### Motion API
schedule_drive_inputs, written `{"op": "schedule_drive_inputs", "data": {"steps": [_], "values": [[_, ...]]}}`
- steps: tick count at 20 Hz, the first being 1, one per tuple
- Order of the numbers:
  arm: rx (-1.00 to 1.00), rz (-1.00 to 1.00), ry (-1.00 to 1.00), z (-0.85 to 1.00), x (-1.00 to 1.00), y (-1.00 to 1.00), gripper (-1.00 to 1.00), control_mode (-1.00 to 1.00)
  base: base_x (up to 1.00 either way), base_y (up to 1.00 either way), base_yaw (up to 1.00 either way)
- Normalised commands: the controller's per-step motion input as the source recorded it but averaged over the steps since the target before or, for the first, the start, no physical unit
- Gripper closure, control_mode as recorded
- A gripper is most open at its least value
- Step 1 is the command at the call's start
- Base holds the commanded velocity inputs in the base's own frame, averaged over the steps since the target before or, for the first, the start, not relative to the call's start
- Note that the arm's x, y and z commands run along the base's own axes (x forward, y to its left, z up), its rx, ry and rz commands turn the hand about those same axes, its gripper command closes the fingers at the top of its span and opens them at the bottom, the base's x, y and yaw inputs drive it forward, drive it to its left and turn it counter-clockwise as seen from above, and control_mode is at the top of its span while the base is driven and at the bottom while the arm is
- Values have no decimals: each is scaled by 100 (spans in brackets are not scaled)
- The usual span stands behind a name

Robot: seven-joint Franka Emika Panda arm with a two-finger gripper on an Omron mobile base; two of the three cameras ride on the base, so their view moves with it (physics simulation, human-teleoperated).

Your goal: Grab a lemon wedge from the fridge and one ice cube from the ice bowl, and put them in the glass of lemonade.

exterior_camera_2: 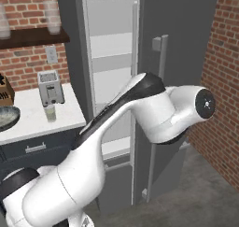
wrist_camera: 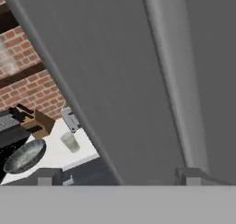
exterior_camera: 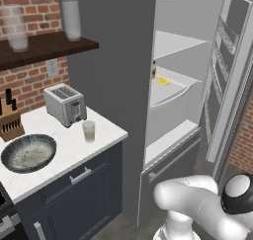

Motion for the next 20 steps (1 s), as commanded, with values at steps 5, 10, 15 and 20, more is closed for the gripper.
{"op": "schedule_drive_inputs", "data": {"steps": [5,10,15,20], "values": [[-21,-16,-2,76,-13,94,-100,-100,0,0,0],[-31,-23,0,63,0,100,-100,-100,0,0,0],[-49,-36,21,1,68,77,-100,-100,0,0,0],[-52,-42,40,-9,100,35,-100,-100,0,0,0]]}}
